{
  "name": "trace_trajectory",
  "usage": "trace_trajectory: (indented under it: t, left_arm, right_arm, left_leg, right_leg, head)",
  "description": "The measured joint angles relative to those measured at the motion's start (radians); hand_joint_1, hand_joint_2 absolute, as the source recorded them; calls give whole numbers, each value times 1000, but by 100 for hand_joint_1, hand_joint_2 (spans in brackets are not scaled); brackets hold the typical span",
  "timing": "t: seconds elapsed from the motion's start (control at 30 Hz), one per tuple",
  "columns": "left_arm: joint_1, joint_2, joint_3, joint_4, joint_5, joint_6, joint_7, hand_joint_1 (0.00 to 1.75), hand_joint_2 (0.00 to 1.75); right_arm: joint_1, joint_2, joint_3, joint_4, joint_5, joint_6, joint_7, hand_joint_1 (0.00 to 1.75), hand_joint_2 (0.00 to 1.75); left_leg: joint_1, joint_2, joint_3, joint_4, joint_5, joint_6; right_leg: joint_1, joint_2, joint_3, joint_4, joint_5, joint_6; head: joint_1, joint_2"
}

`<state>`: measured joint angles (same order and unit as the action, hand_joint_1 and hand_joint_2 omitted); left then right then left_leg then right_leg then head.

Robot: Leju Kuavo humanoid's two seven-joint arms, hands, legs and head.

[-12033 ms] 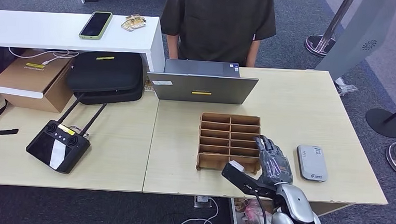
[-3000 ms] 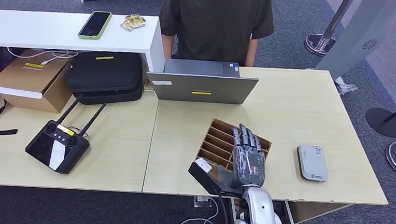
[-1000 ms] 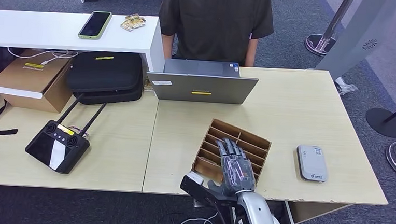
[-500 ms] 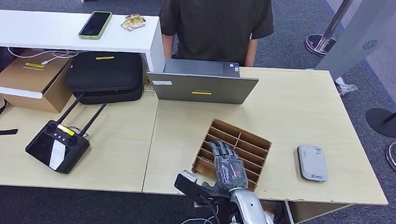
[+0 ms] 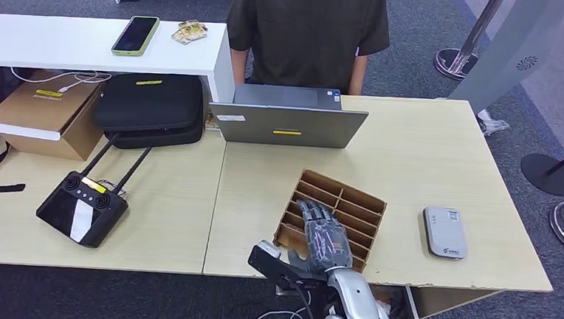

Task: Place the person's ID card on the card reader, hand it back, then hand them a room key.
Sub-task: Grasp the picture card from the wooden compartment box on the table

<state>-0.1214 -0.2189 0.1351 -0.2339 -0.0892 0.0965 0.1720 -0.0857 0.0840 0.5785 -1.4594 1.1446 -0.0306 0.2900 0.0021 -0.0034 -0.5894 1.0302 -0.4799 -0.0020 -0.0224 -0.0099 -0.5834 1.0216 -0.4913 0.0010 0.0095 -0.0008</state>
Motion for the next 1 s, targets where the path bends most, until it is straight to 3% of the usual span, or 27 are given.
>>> trace_trajectory:
  t: [1.0]
  left_arm:
    - [-5,-3,-16,-2,8,9,0,0,0]
  right_arm:
    - [-5,8,-10,19,-5,-19,-3,171,175]
  left_leg:
    - [0,0,0,0,0,0]
  right_leg:
    - [0,0,0,0,0,0]
  head:
    - [0,0]
